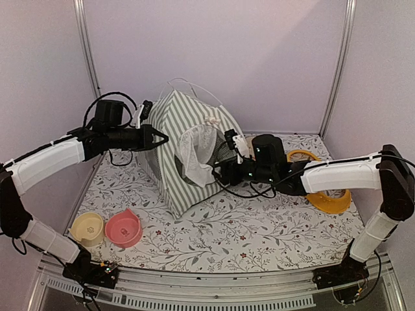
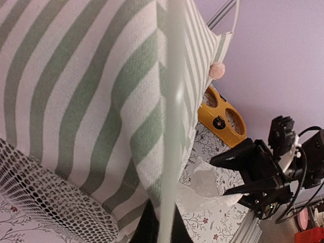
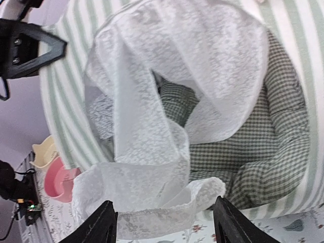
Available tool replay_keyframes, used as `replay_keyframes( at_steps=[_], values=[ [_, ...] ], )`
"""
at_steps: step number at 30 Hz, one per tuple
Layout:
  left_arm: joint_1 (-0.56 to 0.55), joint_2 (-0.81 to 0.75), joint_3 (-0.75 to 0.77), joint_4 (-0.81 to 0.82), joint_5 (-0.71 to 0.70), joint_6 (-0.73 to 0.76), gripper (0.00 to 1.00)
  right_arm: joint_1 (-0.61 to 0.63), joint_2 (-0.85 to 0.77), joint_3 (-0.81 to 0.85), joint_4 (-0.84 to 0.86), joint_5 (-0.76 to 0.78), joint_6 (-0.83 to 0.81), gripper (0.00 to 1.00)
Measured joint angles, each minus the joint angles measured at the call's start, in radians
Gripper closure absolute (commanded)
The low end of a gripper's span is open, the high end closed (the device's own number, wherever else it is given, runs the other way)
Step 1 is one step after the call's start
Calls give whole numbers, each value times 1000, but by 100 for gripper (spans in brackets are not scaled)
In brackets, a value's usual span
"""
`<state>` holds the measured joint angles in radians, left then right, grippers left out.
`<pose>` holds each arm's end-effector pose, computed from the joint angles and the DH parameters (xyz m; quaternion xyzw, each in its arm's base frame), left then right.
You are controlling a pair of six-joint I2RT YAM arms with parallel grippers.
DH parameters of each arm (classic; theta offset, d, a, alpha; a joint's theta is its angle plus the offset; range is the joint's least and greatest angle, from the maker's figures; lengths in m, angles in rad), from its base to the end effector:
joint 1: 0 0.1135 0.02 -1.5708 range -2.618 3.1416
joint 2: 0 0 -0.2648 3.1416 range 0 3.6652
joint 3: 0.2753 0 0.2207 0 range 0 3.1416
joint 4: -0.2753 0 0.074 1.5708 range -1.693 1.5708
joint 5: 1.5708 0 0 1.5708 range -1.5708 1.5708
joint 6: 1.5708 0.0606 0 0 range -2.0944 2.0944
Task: Set up the pet tent
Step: Place the cushion in the tent.
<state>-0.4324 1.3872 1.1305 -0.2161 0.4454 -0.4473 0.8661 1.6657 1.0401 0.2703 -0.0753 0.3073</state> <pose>0.2677 -0.1523 0.3194 0.1091 0.8328 -0.3872 0.3803 0.2417 0.2912 0.2546 -0.2469 0.7826 0.3416 0.4581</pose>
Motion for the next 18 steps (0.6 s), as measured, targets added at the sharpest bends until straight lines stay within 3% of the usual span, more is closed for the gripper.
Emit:
replay_keyframes(
  at_steps=[4,10,13,18],
  values=[
    [31,2,7,-11,12,5,100,93,-104,-100,63,-84,-55,51],
    [97,11,26,-15,33,8,100,277,-292,-295,146,-134,-154,37],
    [131,21,32,-12,66,16,100,273,-300,-446,158,-101,-145,26],
    [147,39,42,-14,129,42,100,204,-306,-590,107,-60,-128,22]
  ],
)
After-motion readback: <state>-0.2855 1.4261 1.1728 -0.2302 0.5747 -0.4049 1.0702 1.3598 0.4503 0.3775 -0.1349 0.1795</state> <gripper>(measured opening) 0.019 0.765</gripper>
